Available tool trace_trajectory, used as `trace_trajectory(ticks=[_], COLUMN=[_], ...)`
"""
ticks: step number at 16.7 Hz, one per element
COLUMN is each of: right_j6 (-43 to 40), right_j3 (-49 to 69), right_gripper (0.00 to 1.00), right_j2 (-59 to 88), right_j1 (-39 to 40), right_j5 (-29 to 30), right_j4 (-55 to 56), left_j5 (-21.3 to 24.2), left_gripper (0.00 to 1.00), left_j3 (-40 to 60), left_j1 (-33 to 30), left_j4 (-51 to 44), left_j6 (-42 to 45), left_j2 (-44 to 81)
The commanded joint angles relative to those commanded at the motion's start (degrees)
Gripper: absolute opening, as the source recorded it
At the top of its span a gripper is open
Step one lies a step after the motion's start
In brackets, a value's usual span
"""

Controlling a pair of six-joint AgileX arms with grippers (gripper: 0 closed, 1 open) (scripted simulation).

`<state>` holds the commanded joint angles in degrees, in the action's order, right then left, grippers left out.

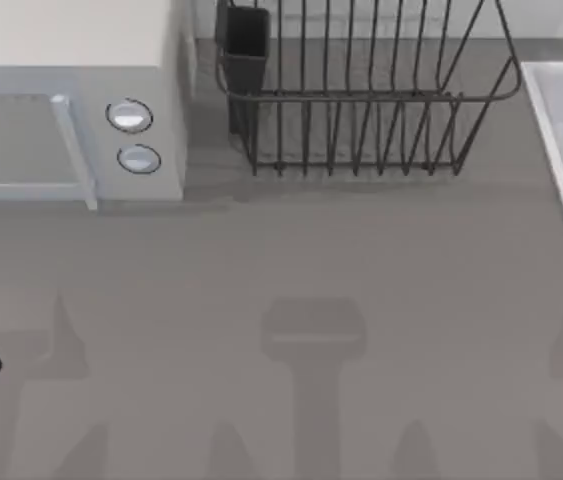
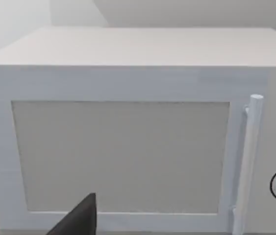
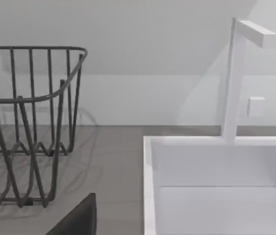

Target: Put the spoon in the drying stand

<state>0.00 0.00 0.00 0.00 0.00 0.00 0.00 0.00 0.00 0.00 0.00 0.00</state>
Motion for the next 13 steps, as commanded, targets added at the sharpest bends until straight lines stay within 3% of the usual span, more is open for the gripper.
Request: trace_trajectory(ticks=[7, 13], right_j6=[-4.0, -15.0], right_j3=[8.4, 28.1], right_gripper=[1.00, 1.00], right_j2=[9.3, 40.0], right_j1=[-5.7, -19.4], right_j5=[-0.2, 0.2], right_j4=[-7.9, -28.5], left_j5=[0.0, 0.0], left_gripper=[1.00, 1.00], left_j3=[0.0, 0.0], left_j1=[0.0, 0.0], left_j4=[0.0, 0.0], left_j6=[0.0, 0.0], left_j2=[0.0, 0.0])
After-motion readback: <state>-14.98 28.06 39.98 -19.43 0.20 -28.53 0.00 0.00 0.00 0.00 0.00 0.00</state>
